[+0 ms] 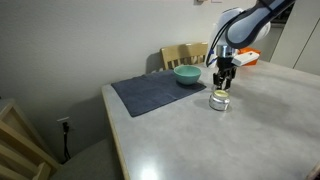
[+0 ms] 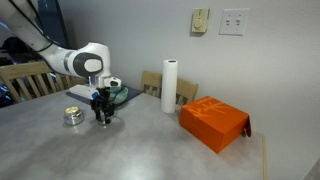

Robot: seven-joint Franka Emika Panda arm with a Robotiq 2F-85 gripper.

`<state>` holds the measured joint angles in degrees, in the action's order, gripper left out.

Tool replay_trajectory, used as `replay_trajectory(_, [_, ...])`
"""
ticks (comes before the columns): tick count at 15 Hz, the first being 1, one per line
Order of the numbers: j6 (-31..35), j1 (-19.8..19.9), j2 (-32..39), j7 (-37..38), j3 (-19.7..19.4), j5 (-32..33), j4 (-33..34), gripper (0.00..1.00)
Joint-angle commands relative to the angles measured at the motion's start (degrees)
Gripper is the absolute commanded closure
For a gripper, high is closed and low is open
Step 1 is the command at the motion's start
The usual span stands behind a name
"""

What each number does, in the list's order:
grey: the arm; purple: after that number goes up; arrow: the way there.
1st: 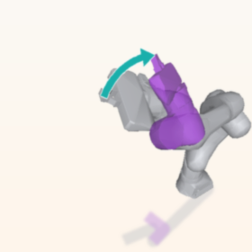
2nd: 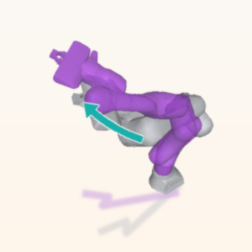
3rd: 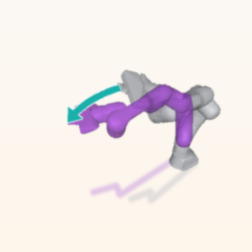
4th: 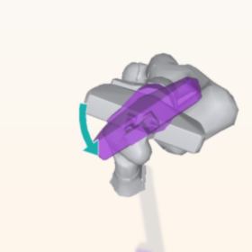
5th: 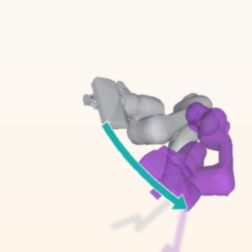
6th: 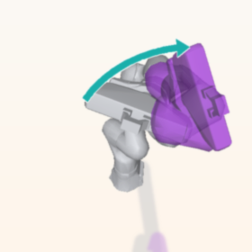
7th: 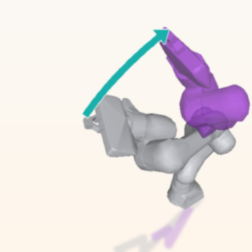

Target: Remove the silver lid from the silver tin then place it back on the tin

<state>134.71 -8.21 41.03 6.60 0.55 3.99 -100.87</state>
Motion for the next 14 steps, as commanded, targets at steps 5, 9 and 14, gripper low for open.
replay_trajectory(5, [-1.0,-9.2,-8.7,13.4,-3.5,9.0,-7.0,0.56])
replay_trajectory(9, [-2.1,-11.3,-12.7,20.0,-3.9,11.9,-9.6,0.56])
replay_trajectory(14, [-6.6,-9.4,-14.5,14.1,1.6,7.4,-10.6,0.56])
